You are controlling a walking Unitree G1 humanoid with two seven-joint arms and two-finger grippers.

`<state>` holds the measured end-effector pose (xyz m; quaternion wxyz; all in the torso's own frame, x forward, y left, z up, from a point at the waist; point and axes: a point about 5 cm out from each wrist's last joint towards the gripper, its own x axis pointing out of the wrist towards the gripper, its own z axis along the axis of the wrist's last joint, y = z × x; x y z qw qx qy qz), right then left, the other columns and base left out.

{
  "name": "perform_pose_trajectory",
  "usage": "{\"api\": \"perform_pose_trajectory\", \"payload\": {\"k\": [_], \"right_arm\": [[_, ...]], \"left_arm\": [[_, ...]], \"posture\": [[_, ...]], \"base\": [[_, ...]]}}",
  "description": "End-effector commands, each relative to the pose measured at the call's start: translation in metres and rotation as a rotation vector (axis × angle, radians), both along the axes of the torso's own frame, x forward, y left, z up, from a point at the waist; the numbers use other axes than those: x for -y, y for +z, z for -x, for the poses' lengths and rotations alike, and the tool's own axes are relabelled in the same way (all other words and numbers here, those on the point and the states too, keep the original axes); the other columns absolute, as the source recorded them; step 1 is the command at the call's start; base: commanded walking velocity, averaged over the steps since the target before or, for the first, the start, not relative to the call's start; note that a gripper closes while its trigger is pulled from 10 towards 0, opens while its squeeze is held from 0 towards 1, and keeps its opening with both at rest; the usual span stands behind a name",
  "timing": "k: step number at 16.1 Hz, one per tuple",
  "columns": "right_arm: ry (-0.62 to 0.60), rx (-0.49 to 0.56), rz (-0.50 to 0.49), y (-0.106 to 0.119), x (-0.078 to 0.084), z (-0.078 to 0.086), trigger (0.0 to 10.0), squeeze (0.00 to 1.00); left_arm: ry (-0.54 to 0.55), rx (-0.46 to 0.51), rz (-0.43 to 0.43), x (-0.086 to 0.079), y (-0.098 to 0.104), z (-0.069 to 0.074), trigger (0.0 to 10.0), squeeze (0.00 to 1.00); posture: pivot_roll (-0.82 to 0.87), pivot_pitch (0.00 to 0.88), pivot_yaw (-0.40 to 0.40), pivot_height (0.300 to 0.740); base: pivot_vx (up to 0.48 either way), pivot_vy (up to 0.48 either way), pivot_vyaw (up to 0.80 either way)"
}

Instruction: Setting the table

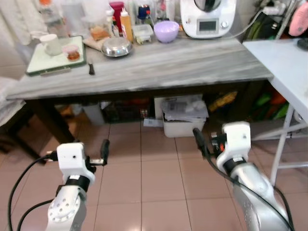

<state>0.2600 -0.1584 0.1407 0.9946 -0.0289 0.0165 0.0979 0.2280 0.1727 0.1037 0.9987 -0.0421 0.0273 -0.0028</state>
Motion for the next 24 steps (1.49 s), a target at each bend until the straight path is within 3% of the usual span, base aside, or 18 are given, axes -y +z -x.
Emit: {"api": "perform_pose_trajectory", "payload": {"k": [1, 5, 10, 11, 12, 16, 19, 24], "right_arm": [[-0.004, 0.003, -0.001, 0.0034, -0.0009, 0.0012, 10.0, 0.0], [-0.027, -0.017, 0.002, 0.0012, 0.0031, -0.0006, 10.0, 0.0], [-0.037, 0.024, 0.081, 0.0041, 0.001, -0.0047, 10.0, 0.0], [-0.018, 0.026, 0.034, 0.005, -0.0013, -0.0052, 10.0, 0.0], [-0.031, 0.085, 0.101, 0.01, -0.0004, -0.0073, 10.0, 0.0], [-0.034, 0.06, 0.099, 0.008, -0.0004, -0.0074, 10.0, 0.0], [0.0, 0.016, 0.029, 0.0035, -0.0019, -0.006, 10.0, 0.0], [-0.001, 0.037, 0.042, 0.0067, -0.0002, -0.0079, 10.0, 0.0]], "left_arm": [[0.0, 0.003, -0.008, -0.0007, 0.0021, -0.0005, 10.0, 0.0], [-0.005, -0.001, -0.009, 0.0002, 0.0016, -0.0019, 10.0, 0.0], [-0.005, -0.003, -0.009, 0.0007, 0.0004, -0.0024, 10.0, 0.0], [-0.004, -0.003, -0.008, 0.0011, 0.0005, -0.0026, 10.0, 0.0], [-0.005, -0.002, -0.006, 0.0017, 0.0004, -0.0032, 10.0, 0.0], [-0.009, 0.003, -0.002, 0.0038, 0.0009, -0.0048, 10.0, 0.0], [-0.011, 0.006, -0.001, 0.0055, 0.0017, -0.0061, 10.0, 0.0], [-0.013, 0.007, -0.001, 0.0063, 0.0017, -0.0074, 10.0, 0.0]], "posture": [[-0.13, 0.107, 0.084, 0.74], [-0.13, 0.104, 0.083, 0.74], [-0.13, 0.097, 0.079, 0.74], [-0.13, 0.097, 0.079, 0.74], [-0.13, 0.095, 0.077, 0.74], [-0.13, 0.093, 0.075, 0.74], [-0.13, 0.094, 0.078, 0.74], [-0.14, 0.097, 0.079, 0.74]], "base": [[0.0, -0.356, 0.0], [0.0, -0.355, 0.0], [0.0, -0.368, 0.0], [0.0, -0.368, 0.0], [0.0, -0.368, 0.0], [0.0, -0.37, 0.0], [0.0, -0.37, 0.0], [0.0, -0.37, 0.0]]}}
